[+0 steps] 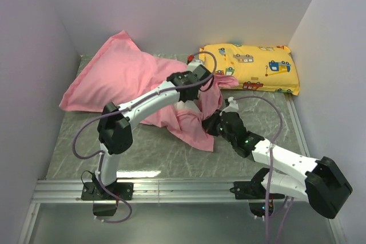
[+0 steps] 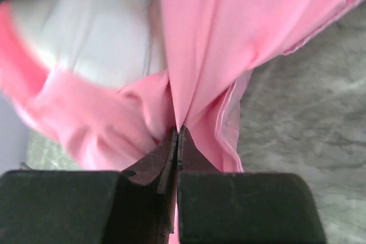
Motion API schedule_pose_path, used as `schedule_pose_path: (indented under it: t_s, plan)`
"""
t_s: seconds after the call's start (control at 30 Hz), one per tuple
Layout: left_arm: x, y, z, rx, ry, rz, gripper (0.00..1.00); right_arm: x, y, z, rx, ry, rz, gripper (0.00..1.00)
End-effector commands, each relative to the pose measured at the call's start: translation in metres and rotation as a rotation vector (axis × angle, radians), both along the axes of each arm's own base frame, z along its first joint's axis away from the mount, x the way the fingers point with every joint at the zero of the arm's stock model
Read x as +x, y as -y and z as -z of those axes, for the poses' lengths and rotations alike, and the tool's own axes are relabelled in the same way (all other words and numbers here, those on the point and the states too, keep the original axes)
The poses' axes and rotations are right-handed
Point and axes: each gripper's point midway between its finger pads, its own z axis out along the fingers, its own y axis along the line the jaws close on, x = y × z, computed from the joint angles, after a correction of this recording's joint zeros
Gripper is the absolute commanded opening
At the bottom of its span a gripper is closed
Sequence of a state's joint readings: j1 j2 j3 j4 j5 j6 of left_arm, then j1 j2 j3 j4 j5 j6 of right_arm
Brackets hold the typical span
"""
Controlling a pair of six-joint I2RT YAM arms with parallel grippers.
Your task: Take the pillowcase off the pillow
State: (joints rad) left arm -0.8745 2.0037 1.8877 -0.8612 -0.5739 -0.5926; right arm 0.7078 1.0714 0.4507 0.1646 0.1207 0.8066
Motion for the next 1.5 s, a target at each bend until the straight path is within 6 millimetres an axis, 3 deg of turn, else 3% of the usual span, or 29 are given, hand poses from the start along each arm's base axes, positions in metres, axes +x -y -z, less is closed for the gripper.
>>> schedule_pose_path:
  t_s: [0.0,0.1,0.13,0.2,0.27,0.43,0.47,0.53,0.6,0.73,0.8,0.83,0.87,0.9,0.93,0.97,1.0,1.03,1.07,1.1,1.13,1.17,1.2,1.3,1.43,1.47]
  plan:
    - [0.059,-0.009,-0.048,-0.149,0.124,-0.072,0.0,-0.03,0.0,0.01,-0.045,-0.037,-0.05,0.0]
    - [0.077,-0.025,-0.062,-0.196,0.131,-0.096,0.0,-0.038,0.007,0.021,-0.057,-0.049,-0.037,0.0]
    - [0.083,-0.028,-0.074,-0.216,0.15,-0.104,0.0,-0.043,0.014,0.033,-0.065,-0.066,-0.023,0.0]
    - [0.092,-0.041,-0.074,-0.21,0.131,-0.128,0.0,-0.047,0.016,0.037,-0.045,-0.063,-0.017,0.0]
    - [0.102,-0.052,-0.086,-0.232,0.147,-0.15,0.0,-0.053,0.022,0.05,-0.049,-0.082,-0.005,0.0]
    - [0.107,-0.065,-0.088,-0.275,0.143,-0.182,0.0,-0.06,0.031,0.067,-0.072,-0.111,0.01,0.0]
    - [0.11,-0.076,-0.098,-0.306,0.155,-0.198,0.0,-0.06,0.034,0.072,-0.085,-0.121,0.024,0.0]
    - [0.109,-0.075,-0.103,-0.385,0.139,-0.165,0.0,-0.062,0.036,0.079,-0.087,-0.139,0.032,0.0]
    - [0.11,-0.088,-0.12,-0.435,0.154,-0.176,0.0,-0.06,0.037,0.084,-0.095,-0.149,0.047,0.0]
    - [0.105,-0.087,-0.149,-0.535,0.14,-0.118,0.0,-0.054,0.039,0.094,-0.134,-0.169,0.083,0.0]
    - [0.092,-0.079,-0.163,-0.582,0.139,-0.069,0.0,-0.049,0.038,0.098,-0.15,-0.175,0.096,0.0]
    - [0.082,-0.074,-0.145,-0.591,0.082,-0.044,0.0,-0.042,0.035,0.092,-0.151,-0.161,0.105,0.0]
    - [0.063,-0.07,-0.162,-0.62,0.106,-0.013,0.0,-0.04,0.036,0.096,-0.178,-0.173,0.11,0.0]
    - [0.056,-0.064,-0.166,-0.645,0.13,0.014,0.0,-0.032,0.039,0.095,-0.195,-0.167,0.123,0.0]
    - [0.041,-0.061,-0.133,-0.625,0.069,0.013,0.0,-0.022,0.035,0.086,-0.183,-0.158,0.124,0.0]
    - [0.018,-0.057,-0.144,-0.644,0.086,0.05,0.0,-0.016,0.035,0.088,-0.189,-0.169,0.124,0.0]
    - [0.009,-0.055,-0.142,-0.655,0.091,0.058,0.0,-0.006,0.042,0.086,-0.183,-0.172,0.138,0.0]
    - [-0.006,-0.056,-0.108,-0.631,0.035,0.045,0.0,0.002,0.038,0.079,-0.156,-0.169,0.127,0.0]
    - [-0.027,-0.054,-0.116,-0.655,0.055,0.074,0.0,0.006,0.04,0.078,-0.156,-0.177,0.131,0.0]
    - [-0.036,-0.053,-0.109,-0.659,0.049,0.076,0.0,0.012,0.041,0.074,-0.163,-0.167,0.131,0.02]
    - [-0.046,-0.054,-0.087,-0.652,0.021,0.065,0.0,0.022,0.038,0.061,-0.156,-0.144,0.133,0.1]
    - [-0.06,-0.05,-0.091,-0.667,0.031,0.087,0.0,0.022,0.04,0.057,-0.179,-0.149,0.131,0.14]
    - [-0.067,-0.05,-0.075,-0.646,0.012,0.081,0.0,0.029,0.036,0.042,-0.186,-0.114,0.114,0.24]
    - [-0.077,-0.047,-0.067,-0.623,0.017,0.072,0.0,0.024,0.033,0.011,-0.184,-0.05,0.082,0.45]
    - [-0.082,-0.04,-0.071,-0.643,0.029,0.088,0.0,0.0,0.035,-0.049,-0.142,0.092,0.055,0.61]
    - [-0.083,-0.037,-0.072,-0.648,0.03,0.094,0.0,-0.01,0.033,-0.052,-0.151,0.099,0.033,0.64]
